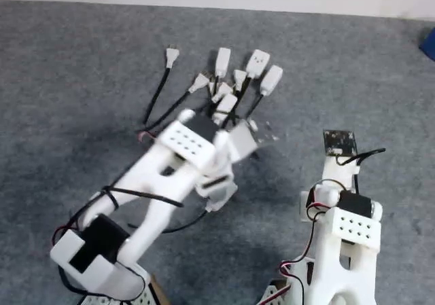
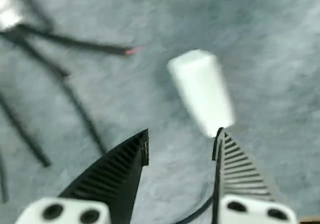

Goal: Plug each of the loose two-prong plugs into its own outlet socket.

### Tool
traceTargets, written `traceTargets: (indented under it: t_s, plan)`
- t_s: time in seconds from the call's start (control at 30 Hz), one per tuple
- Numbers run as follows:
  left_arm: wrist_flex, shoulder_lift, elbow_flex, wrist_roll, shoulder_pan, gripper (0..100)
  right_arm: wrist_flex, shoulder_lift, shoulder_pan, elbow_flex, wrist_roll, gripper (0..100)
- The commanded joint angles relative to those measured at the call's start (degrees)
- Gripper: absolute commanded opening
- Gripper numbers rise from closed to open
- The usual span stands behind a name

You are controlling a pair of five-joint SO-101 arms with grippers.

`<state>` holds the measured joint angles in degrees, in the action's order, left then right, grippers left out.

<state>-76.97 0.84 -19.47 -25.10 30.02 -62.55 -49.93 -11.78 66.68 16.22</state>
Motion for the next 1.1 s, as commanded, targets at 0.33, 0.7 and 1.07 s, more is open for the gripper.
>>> traceTargets:
  t_s: [0.33,0.7,1.07]
  plan:
    - [7.56,0.31,-6.29,1.67,3.30,21,0.31,-1.36,1.36,-1.01,-0.09,1.0]
    - [8.79,0.31,-6.11,-4.48,-8.22,21,0.22,-1.36,1.36,-1.01,-0.09,1.0]
    - [11.78,-3.12,-4.97,-8.97,-16.84,21,0.22,-1.36,1.45,-0.04,-0.09,1.0]
